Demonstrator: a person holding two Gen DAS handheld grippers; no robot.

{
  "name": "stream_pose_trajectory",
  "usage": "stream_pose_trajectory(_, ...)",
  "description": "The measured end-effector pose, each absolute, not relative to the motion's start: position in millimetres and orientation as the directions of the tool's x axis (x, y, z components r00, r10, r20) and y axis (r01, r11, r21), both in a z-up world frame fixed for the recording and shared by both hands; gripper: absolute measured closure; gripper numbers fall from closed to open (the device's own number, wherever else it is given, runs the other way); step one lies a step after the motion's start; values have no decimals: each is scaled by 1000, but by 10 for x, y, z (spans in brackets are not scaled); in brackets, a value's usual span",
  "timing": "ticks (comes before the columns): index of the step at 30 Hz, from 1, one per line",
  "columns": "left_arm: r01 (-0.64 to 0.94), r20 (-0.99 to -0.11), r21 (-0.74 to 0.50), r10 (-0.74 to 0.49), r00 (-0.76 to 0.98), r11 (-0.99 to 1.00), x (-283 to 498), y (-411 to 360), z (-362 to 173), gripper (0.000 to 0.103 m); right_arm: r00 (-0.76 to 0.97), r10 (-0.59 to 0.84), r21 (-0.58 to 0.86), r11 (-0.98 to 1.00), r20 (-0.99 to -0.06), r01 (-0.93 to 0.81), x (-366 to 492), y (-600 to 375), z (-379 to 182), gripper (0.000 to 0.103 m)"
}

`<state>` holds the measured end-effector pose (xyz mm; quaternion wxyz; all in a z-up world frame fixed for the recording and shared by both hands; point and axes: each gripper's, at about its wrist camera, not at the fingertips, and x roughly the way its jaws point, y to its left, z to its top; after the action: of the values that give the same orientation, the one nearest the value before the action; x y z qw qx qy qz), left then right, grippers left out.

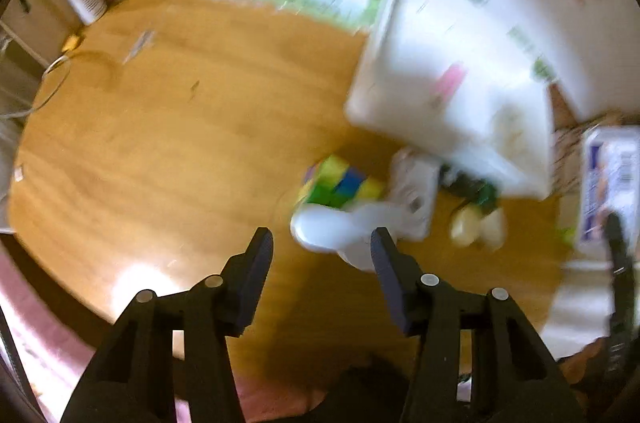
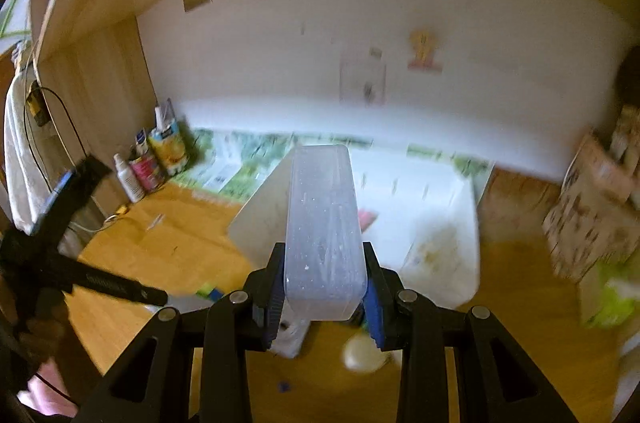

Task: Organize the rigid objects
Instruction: 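Carry the clear box over the bin and open the right tool to drop it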

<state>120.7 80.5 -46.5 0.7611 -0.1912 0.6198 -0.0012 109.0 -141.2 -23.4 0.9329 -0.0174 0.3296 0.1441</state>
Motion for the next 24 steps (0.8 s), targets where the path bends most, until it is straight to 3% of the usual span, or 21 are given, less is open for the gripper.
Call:
stream_pose_trajectory(2, -234, -924, -330, -263, 278, 914, 1303, 732, -460, 63, 768, 252, 25, 956, -589, -294, 1092, -1423, -223, 69)
stream_pose_trajectory(3, -230, -920, -338, -269, 285, 912, 1357, 752, -537, 65, 781, 245, -3, 954, -574, -301, 1098, -1421, -225, 69)
stream_pose_trajectory(8, -228, -916, -338, -264, 301, 913, 1493, 569, -651, 65, 832, 219, -162, 926, -509, -342, 1119, -1380, -304, 69)
stream_pose_trajectory(17, -255, -921, -361, -299, 252, 897, 1606, 351, -916, 65, 864, 236, -260, 889, -445, -376, 1266, -1408, -498, 69)
stream_pose_trajectory(24, -325, -951, -262, -186, 246, 909, 1654, 435, -1043, 63, 857, 243, -316, 856, -454, -410, 1414, -1388, -731, 69)
